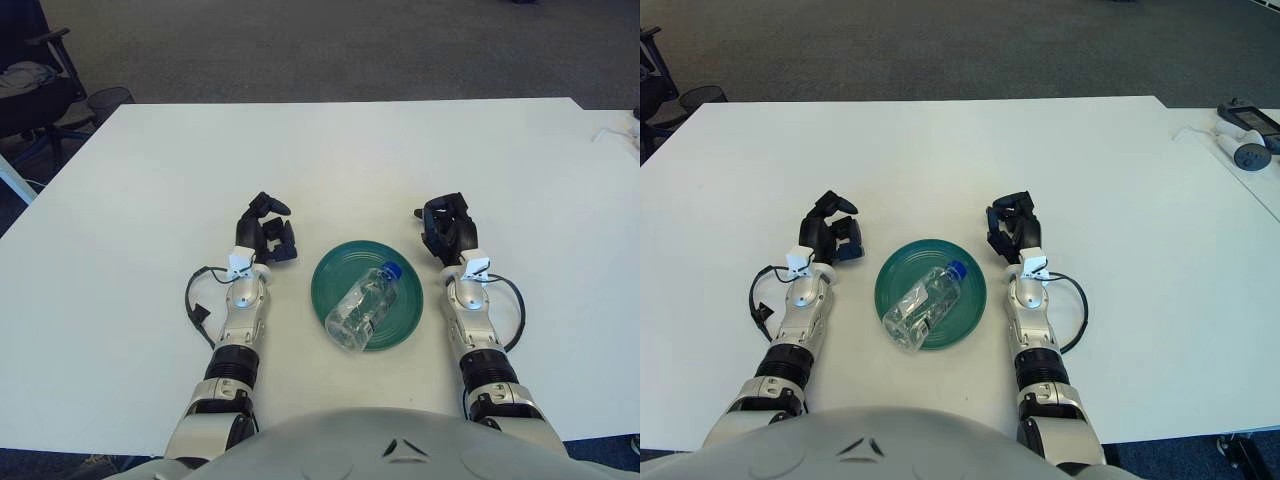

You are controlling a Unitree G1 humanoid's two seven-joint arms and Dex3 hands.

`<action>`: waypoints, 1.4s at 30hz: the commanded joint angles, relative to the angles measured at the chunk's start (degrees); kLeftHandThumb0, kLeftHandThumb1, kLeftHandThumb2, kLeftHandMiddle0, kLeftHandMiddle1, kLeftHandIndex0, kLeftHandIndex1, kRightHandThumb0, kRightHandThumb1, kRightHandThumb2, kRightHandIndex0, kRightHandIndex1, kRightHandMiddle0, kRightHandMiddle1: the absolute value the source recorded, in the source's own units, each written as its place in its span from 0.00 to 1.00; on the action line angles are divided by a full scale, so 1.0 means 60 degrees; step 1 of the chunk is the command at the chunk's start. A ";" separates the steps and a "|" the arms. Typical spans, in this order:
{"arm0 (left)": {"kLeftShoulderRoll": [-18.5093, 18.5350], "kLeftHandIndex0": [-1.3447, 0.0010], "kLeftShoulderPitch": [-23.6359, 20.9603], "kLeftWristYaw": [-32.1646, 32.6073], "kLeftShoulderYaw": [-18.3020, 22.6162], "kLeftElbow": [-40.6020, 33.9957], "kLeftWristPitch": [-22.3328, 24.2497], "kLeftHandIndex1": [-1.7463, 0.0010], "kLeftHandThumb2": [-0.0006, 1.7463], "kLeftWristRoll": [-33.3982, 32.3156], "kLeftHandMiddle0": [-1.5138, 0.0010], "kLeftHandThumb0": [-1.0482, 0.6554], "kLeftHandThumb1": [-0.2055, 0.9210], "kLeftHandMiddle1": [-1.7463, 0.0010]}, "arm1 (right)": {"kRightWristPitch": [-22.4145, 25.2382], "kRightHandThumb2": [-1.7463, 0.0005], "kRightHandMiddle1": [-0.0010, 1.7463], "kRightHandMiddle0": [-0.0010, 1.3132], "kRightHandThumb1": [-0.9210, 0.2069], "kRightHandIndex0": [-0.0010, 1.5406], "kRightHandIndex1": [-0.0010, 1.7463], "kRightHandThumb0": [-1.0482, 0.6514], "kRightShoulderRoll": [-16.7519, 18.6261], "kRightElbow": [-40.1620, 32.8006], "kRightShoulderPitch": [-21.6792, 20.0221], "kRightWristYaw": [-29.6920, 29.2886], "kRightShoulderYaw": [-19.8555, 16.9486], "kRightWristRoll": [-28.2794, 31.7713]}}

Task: Put the bottle into the plate.

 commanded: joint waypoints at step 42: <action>0.0009 0.38 -0.0271 0.0161 0.0205 0.0000 -0.0184 0.00 0.94 -0.0137 0.17 0.27 0.23 0.00 | 0.0537 0.72 0.98 0.18 0.00 0.24 0.62 0.41 0.0037 -0.0637 0.0959 -0.0986 0.0010 -0.0732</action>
